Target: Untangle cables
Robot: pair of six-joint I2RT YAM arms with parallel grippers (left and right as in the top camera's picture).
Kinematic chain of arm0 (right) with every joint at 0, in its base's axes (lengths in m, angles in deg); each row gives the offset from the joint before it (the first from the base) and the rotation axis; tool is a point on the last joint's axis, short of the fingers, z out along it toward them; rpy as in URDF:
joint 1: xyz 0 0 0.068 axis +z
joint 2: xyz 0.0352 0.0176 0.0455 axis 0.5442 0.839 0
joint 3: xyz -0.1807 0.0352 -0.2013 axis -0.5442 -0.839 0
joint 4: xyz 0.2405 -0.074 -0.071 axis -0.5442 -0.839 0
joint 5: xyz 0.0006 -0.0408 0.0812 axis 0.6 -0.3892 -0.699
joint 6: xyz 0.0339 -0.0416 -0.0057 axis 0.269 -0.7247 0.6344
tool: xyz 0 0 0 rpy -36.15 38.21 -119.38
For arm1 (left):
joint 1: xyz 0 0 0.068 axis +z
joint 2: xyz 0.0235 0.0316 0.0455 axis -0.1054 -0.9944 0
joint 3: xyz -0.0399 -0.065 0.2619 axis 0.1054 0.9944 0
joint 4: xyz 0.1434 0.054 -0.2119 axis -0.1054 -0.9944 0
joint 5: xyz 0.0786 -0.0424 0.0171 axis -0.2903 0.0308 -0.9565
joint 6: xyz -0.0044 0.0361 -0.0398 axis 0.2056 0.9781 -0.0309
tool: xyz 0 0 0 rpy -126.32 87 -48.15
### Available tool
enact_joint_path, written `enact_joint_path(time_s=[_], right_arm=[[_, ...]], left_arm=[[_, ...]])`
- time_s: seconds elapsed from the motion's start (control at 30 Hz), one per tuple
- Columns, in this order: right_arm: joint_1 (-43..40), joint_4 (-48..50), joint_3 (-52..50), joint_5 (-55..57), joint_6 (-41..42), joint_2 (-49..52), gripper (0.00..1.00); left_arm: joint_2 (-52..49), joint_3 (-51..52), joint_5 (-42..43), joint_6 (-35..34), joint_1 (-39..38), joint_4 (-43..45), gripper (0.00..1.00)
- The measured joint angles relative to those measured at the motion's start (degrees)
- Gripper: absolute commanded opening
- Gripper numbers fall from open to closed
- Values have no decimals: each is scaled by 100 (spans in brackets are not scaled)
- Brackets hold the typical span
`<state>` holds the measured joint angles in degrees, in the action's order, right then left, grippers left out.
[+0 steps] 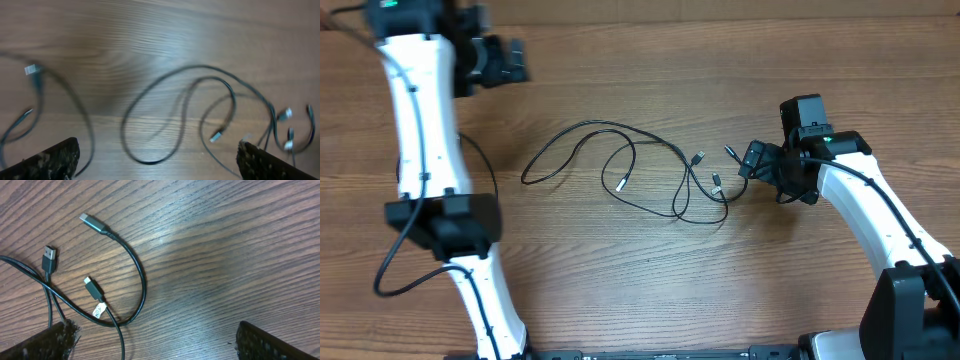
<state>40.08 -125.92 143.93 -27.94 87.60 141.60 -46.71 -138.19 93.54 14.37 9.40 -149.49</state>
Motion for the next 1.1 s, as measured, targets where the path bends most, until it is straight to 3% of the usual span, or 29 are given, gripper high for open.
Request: enact_joint_path(time_s=[0.33,0.57,0.87,1.1], right_arm=[[0,-52,0,0,-2,0,100],[0,-94,0,2,-2,0,100],[0,-87,0,0,0,0,100],[0,-79,0,0,0,0,100]], left_arm=[[-505,356,-498,363,-1115,-101,94],[-188,1526,-621,363,-1460,-81,94],[1718,3661,-688,332,-1475,-48,89],[3482,4819,-758,243,-1473,984,90]])
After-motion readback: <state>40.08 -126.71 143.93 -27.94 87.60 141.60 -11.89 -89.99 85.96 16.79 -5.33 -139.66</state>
